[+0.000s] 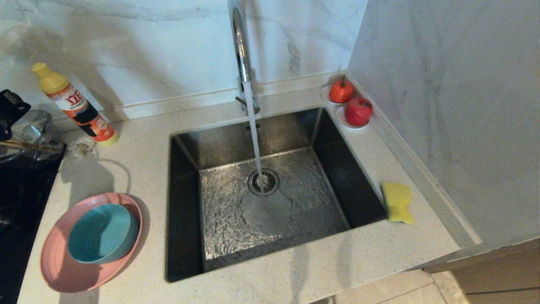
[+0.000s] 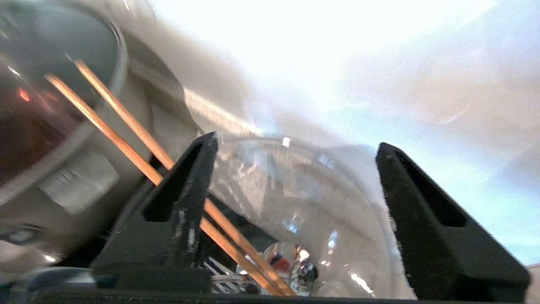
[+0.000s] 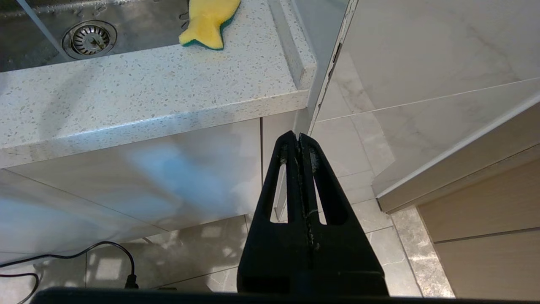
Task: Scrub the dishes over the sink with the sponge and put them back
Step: Place the chopsticks on the glass basin, then pick up a bowl and the sponge
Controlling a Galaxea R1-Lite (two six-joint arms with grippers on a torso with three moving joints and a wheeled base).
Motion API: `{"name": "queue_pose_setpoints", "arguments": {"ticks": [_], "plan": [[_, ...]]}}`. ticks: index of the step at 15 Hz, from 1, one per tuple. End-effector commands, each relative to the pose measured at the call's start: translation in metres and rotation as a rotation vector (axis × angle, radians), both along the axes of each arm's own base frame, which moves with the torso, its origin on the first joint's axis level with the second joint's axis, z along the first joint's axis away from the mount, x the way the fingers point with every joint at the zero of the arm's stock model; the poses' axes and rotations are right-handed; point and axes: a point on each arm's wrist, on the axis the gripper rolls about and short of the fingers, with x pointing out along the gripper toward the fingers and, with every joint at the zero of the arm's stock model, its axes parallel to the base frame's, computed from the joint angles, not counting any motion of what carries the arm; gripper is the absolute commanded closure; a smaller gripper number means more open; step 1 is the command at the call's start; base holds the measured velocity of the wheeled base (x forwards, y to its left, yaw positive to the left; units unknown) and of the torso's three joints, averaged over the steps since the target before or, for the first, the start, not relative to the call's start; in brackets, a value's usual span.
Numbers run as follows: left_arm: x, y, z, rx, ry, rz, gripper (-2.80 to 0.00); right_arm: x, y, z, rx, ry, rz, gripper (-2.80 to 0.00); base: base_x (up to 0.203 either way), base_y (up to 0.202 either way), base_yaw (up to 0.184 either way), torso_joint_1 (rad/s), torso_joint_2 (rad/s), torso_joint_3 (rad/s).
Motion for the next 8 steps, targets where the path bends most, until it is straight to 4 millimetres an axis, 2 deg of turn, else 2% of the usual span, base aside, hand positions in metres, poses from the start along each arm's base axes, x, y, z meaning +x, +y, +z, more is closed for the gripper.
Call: {"name": "queue_pose_setpoints", "arguments": {"ticks": [1,5,6,8], "plan": [[-0.023,-0.013,0.043,0.035,-0.065,0.002,-2.80,0.000,0.000,0.000,0.001,0.000,-0.001,0.00,0.000,0.000,0.000,0.000,0.00,0.000],[-0.075,-0.047,0.110,0.031,-0.073,-0.014,-2.80,0.000,0.000,0.000,0.001,0.001,0.000,0.00,0.000,0.000,0.000,0.000,0.00,0.000],[-0.087,-0.056,0.122,0.009,-0.056,-0.028,0.00,0.000,0.000,0.000,0.000,-0.001,-0.001,0.00,0.000,0.000,0.000,0.000,0.00,0.000],[-0.116,-0.075,0.146,0.010,-0.070,-0.100,0.00,0.000,0.000,0.000,0.001,0.000,-0.001,0.00,0.000,0.000,0.000,0.000,0.00,0.000]]}}
